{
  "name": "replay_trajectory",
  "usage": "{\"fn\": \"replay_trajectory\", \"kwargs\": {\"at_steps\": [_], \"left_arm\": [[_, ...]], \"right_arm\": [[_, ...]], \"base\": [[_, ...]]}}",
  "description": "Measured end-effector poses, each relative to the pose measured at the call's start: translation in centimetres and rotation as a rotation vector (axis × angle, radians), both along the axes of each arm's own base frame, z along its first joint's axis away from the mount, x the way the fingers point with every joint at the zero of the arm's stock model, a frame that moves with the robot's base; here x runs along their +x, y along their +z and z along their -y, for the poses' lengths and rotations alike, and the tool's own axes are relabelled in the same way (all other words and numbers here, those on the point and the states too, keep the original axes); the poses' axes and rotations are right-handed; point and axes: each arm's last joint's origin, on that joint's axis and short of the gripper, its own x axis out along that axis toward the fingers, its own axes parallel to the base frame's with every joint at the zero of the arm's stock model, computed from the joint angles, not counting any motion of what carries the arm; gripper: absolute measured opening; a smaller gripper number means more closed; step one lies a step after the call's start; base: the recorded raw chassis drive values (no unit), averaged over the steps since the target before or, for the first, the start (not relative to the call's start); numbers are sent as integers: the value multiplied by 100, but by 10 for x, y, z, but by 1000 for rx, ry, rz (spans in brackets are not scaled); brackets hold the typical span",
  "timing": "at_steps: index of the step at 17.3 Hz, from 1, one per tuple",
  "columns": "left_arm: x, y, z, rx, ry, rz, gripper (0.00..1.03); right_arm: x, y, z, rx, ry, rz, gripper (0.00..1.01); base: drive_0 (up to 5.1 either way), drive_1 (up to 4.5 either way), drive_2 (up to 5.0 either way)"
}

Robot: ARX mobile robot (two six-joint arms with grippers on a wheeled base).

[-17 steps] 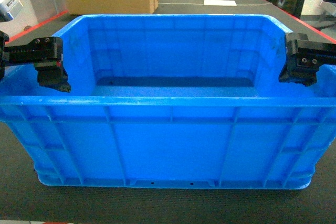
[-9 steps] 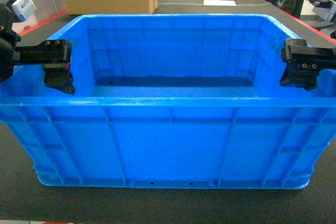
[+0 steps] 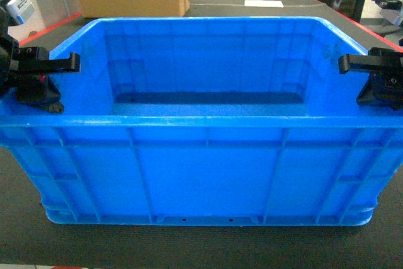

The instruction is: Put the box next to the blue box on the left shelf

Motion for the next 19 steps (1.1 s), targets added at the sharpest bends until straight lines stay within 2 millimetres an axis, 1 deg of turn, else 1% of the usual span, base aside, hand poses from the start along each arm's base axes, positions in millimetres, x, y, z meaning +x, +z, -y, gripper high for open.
{"fn": "replay_trajectory", "kwargs": {"at_steps": [1,2,3,5,7,8,10,11,13,19], "left_arm": [[-1,1,0,-4,8,2,17],[-3,2,2,-8,17,1,17],[-5,4,4,-12,21,2,16],[-12,13,5,-16,32,5,16],[-20,34,7,-14,33,59,15],[-22,50,8,-16,31,110,15],[-28,75,11,-20,24,196,15],[-34,87,11,-21,31,266,14],[-35,88,11,-22,35,270,14],[-36,84,11,-22,37,254,14]], "right_arm": [[0,1,0,4,-4,3,19],[-1,2,-2,10,16,6,16],[-3,5,-3,8,16,12,10],[-11,16,-5,9,39,16,7],[-19,36,-6,13,46,76,7],[-25,50,-5,17,43,121,7],[-34,72,-4,21,38,198,7],[-38,82,-5,0,34,280,7],[-38,84,-5,-9,41,306,7],[-40,80,-7,-15,45,284,7]], "base": [[0,0,0],[0,0,0],[0,0,0],[0,0,0],[0,0,0],[0,0,0],[0,0,0],[0,0,0],[0,0,0],[0,0,0]]}}
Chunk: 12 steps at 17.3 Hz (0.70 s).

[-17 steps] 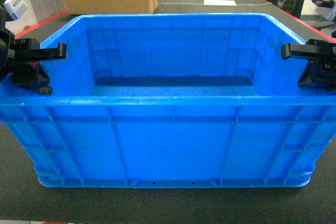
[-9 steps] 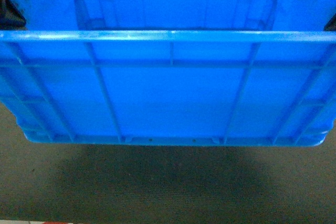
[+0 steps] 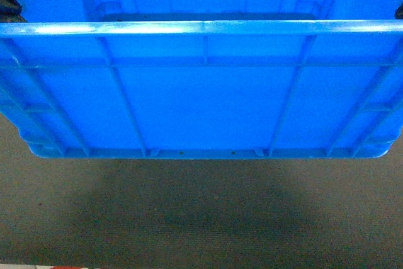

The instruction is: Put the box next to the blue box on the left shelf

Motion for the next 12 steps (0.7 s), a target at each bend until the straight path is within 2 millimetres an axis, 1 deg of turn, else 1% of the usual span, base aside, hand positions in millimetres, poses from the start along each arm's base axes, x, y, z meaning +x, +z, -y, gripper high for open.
{"fn": "replay_trajectory", "kwargs": {"at_steps": [2,12], "left_arm": [[0,0,0,2,4,-2,14],[0,0,1,-2,0,-1,13]], "right_arm": [[0,0,-1,0,2,3,7],[0,0,0,-2,0,2,7]], "base": [[-61,-61,-61],[-173,-173,-173]]}}
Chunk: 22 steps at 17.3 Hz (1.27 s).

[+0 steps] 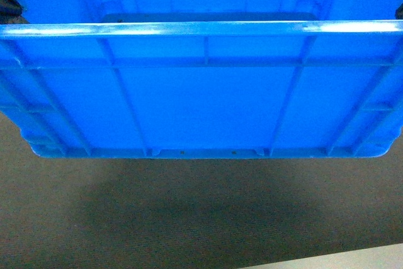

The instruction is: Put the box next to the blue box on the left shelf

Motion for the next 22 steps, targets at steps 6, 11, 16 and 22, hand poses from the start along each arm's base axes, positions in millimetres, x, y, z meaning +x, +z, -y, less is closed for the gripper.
{"fn": "replay_trajectory", "kwargs": {"at_steps": [6,11,16,22], "left_arm": [[0,0,0,-3,3,0,13],[0,0,0,-4,5,0,12],[0,0,2,-19,-53,-5,7],[0,0,2,-16,-54,-6,7]], "right_arm": [[0,0,0,0,1,0,7],[0,0,0,0,0,0,7],[0,0,3,-10,-11,1,7],[1,0,3,-12,-9,2,7]], "base": [[-150,-150,-150],[-150,-150,-150],[-150,-150,-150],[-153,-153,-153]]}}
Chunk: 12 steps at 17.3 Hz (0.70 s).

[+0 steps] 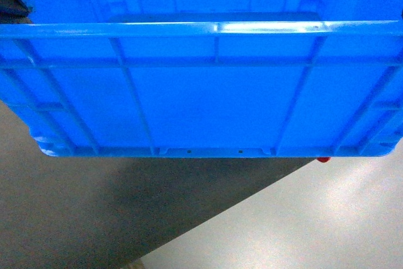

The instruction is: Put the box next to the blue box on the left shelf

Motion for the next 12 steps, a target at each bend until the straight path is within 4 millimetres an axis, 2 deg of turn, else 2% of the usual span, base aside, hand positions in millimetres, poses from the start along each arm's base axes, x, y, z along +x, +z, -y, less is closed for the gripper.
{"fn": "replay_trajectory", "kwargs": {"at_steps": [12], "left_arm": [[0,0,0,3,-1,-2,7]], "right_arm": [[0,0,0,0,1,-1,7]], "base": [[-158,-158,-158]]}}
